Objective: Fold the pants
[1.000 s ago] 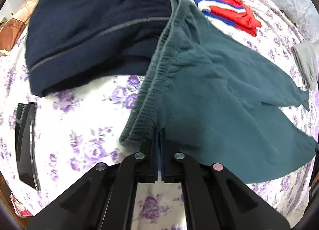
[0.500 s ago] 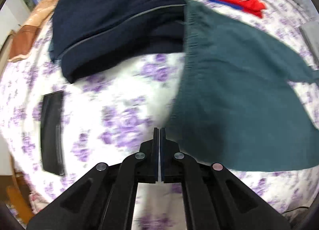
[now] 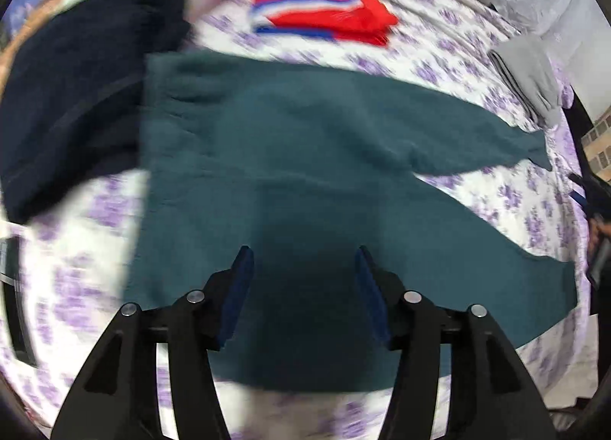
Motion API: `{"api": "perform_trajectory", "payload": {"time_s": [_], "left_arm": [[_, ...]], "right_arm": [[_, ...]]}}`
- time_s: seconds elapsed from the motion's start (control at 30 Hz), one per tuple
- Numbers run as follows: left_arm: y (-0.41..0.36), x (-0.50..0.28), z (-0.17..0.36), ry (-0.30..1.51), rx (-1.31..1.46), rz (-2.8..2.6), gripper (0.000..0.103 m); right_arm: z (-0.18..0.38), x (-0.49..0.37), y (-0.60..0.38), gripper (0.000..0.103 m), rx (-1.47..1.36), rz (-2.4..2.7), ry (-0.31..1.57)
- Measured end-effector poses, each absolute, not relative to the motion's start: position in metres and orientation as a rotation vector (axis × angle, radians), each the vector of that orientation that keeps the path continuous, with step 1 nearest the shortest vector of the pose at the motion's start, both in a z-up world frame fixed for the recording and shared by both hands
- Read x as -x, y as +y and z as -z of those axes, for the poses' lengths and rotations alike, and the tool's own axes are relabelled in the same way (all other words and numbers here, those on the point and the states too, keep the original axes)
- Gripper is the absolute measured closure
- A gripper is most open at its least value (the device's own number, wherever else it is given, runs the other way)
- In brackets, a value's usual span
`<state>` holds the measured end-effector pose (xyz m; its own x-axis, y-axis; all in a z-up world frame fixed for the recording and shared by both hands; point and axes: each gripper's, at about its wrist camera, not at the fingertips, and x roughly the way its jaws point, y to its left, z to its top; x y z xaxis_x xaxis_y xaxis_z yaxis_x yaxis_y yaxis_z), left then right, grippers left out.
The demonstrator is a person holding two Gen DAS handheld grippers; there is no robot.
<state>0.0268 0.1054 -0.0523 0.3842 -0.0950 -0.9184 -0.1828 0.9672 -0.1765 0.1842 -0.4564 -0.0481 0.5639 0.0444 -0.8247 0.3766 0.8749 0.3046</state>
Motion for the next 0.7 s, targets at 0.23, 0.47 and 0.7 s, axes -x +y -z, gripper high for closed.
{"api": "perform_trajectory", "payload": {"time_s": [0.23, 0.47, 0.7], "left_arm": [[0.095, -0.046, 0.093, 1.242, 0.246, -0.104, 0.050], [0.095, -0.046, 0.103, 1.259, 0.244, -0.127, 0.047], [0.101, -0.052, 0.101, 1.273, 0.265, -0.088, 0.047]], "right_arm": [[0.085, -0.233, -0.447, 0.065, -0.511, 0.216, 1.014], [0.067, -0.241, -0.451, 0.096, -0.459, 0.187, 0.991], [0.036, -0.179, -0.501, 0.090, -0.434, 0.223, 1.034]]}}
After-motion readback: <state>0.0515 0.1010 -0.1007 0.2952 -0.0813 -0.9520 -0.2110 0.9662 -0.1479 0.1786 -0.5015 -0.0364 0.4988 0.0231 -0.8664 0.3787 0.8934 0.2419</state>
